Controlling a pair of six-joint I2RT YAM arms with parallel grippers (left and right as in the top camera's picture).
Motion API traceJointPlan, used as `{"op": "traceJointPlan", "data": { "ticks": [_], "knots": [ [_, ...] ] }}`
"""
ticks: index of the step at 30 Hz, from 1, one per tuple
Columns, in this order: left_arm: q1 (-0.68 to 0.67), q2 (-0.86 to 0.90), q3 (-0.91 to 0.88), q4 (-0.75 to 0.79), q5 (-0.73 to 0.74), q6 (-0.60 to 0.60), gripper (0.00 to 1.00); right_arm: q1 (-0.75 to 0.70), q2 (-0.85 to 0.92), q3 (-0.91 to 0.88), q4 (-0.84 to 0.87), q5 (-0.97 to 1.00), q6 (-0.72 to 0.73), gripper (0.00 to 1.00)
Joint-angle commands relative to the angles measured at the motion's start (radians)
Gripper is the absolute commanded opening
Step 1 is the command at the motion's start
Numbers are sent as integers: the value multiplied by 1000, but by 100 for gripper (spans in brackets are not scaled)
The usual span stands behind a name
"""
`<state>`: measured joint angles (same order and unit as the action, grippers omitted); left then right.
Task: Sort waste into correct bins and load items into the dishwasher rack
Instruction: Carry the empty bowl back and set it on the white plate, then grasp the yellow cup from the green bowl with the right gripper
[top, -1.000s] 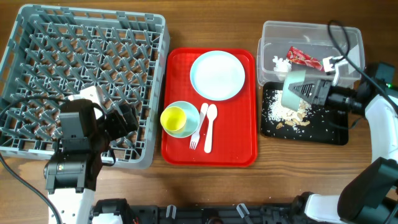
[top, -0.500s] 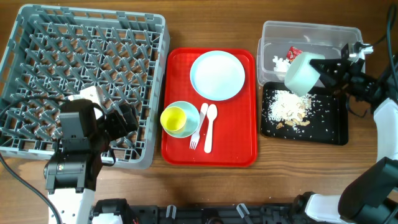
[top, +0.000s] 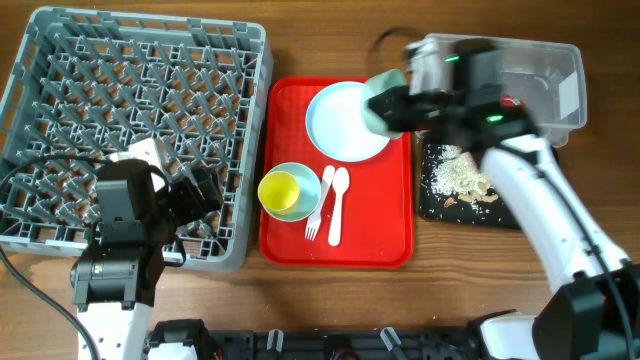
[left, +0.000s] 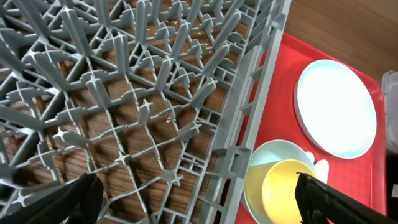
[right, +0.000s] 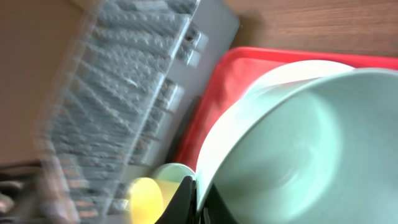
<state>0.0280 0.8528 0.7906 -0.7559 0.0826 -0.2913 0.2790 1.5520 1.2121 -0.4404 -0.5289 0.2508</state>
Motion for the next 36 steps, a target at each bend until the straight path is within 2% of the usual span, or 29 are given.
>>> {"op": "traceJointPlan", "data": {
  "ticks": [1, 3, 8, 10, 14, 16, 17, 18, 19, 20, 21, 22, 23, 24, 29, 33, 35, 36],
  "knots": [
    [0, 0, 19, 3, -2, -5, 100, 167, 45, 26, 16, 502, -228, 4],
    [0, 0, 19, 3, -2, -5, 100, 215, 112, 26, 61, 514, -279, 4],
    [0, 0, 19, -2, -2, -5, 100, 228, 305, 26, 161, 439, -265, 6],
    [0, 0, 19, -3, -2, -5, 100, 228, 335, 26, 166, 434, -248, 10],
    [0, 0, 19, -5, -2, -5, 100, 228, 331, 26, 137, 423, -247, 27],
    [0, 0, 19, -5, -2, -5, 100, 228, 309, 26, 100, 423, -247, 45],
    [0, 0, 19, -4, -2, -5, 100, 227, 272, 26, 69, 423, -248, 64],
    [0, 0, 19, -4, -2, -5, 100, 227, 226, 26, 40, 423, -247, 69],
    [0, 0, 19, -4, -2, -5, 100, 227, 166, 26, 3, 423, -247, 85],
    [0, 0, 19, -5, -2, -5, 100, 227, 102, 26, -31, 415, -230, 94],
    [0, 0, 19, -5, -2, -5, 100, 228, 48, 26, -46, 378, -175, 94],
    [0, 0, 19, -4, -2, -5, 100, 228, -11, 26, -47, 245, -106, 91],
    [0, 0, 19, -4, -2, -5, 100, 229, -30, 26, -46, 137, -59, 80],
    [0, 1, 19, -4, -2, -5, 100, 240, -31, 26, -59, 95, -15, 75],
    [0, 1, 19, -5, -2, -5, 100, 384, 82, 24, -200, 182, 25, 71],
    [0, 1, 19, -5, -2, -5, 100, 454, 210, 24, -189, 181, 69, 70],
    [0, 1, 19, -5, -2, -5, 100, 463, 266, 24, -175, 185, 107, 61],
    [0, 1, 19, -5, -2, -5, 100, 463, 275, 24, -171, 200, 127, 51]
  ]
}}
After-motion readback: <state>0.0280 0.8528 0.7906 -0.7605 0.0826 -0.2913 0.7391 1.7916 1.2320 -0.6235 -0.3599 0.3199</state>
